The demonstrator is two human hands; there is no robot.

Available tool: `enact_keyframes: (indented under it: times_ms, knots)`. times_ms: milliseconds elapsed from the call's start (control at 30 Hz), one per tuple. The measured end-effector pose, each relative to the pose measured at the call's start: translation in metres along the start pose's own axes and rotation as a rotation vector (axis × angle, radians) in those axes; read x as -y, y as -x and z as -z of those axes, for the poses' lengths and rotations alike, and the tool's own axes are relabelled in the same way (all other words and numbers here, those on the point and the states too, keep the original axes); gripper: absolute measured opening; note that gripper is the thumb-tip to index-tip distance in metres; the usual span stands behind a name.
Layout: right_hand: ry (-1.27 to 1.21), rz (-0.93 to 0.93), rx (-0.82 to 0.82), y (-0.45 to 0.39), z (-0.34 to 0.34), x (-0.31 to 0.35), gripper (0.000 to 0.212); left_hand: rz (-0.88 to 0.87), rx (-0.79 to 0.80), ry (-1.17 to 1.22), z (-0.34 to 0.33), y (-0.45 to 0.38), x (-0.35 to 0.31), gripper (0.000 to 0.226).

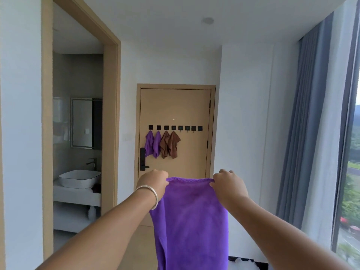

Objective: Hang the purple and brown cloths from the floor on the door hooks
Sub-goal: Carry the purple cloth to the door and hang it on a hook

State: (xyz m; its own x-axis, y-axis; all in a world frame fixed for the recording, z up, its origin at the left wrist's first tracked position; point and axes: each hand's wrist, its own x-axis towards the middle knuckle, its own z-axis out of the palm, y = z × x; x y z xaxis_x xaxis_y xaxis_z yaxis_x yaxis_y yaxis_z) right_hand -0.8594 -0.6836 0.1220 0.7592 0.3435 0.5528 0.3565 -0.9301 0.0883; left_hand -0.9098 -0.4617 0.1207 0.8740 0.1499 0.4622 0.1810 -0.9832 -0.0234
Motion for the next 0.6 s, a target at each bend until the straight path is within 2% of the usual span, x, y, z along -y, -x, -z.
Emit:
enact_keyframes:
  times_ms: [333, 433, 533, 600]
  knots:
    - [-0.093, -0.013, 0.03, -0.121, -0.085, 0.012, 0.02, -0.006, -0.058, 0.086, -0.073, -0.119, 0.043, 0.023]
    - [-0.095, -0.035, 0.046, -0.158, -0.117, 0.01, 0.009, 0.004, -0.064, 0.08, -0.093, -0.157, 0.047, 0.032]
    - [-0.134, -0.016, 0.038, -0.199, -0.148, 0.003, 0.009, 0.022, -0.088, 0.043, -0.111, -0.199, 0.049, 0.045]
    - [-0.179, 0.006, 0.025, -0.228, -0.166, -0.004, 0.014, 0.032, -0.095, 0.023, -0.121, -0.23, 0.049, 0.046]
